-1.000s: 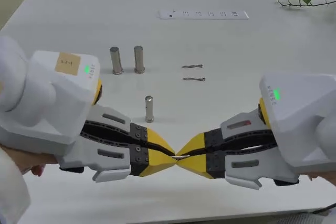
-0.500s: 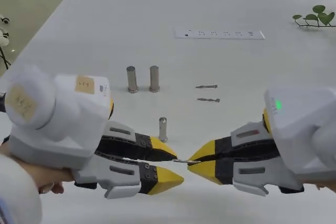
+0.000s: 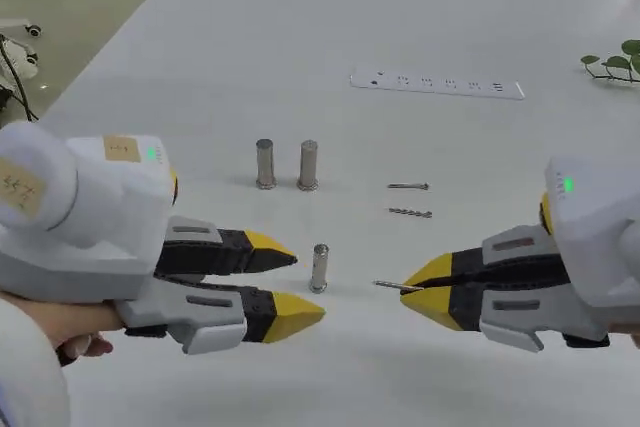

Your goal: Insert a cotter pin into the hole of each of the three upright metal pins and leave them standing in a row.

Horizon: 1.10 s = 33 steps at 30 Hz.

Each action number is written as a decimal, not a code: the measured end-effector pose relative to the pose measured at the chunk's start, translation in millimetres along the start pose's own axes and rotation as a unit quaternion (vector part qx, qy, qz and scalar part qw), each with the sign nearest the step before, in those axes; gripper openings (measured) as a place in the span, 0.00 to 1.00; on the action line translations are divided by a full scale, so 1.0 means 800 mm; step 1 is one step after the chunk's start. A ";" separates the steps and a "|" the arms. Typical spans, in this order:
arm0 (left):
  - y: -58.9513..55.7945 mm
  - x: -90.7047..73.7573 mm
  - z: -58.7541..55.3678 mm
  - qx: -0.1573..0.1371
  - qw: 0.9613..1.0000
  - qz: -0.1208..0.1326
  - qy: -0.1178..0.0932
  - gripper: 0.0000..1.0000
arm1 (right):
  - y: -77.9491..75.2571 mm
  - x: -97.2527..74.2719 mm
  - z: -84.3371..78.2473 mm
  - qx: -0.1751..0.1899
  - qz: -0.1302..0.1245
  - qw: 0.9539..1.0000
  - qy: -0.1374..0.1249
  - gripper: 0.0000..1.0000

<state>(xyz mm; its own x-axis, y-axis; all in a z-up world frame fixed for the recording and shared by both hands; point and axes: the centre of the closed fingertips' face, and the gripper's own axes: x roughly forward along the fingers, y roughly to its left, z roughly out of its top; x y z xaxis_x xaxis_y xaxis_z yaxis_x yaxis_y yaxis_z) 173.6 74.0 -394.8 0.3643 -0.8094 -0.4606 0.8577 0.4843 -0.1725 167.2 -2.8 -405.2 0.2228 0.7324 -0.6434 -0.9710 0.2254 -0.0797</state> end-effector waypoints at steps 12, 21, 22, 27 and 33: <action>0.048 0.002 0.003 -0.019 0.999 0.051 -0.003 0.27 | -0.036 0.012 -0.007 0.014 -0.005 1.000 0.015 0.00; 0.063 0.016 0.001 -0.021 0.998 0.051 0.009 0.27 | -0.049 0.027 -0.009 0.014 0.002 1.000 0.020 0.00; 0.064 0.017 0.000 -0.021 0.998 0.050 0.011 0.27 | -0.050 0.029 -0.010 0.014 0.004 1.000 0.021 0.00; 0.068 0.027 -0.002 -0.012 0.998 0.047 0.026 0.30 | -0.055 0.036 -0.011 0.014 0.007 1.000 0.024 0.00; 0.067 0.037 -0.005 0.004 0.998 0.041 0.043 0.30 | -0.054 0.040 -0.012 0.010 0.014 0.999 0.028 0.00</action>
<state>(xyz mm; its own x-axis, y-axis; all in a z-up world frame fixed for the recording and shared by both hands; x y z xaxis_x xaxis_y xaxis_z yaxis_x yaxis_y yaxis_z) 229.3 77.1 -421.3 0.4009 -0.7361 -0.5454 0.8295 0.5444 -0.1249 215.6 5.2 -429.6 0.1892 0.7014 -0.6872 -0.9749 0.2178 -0.0462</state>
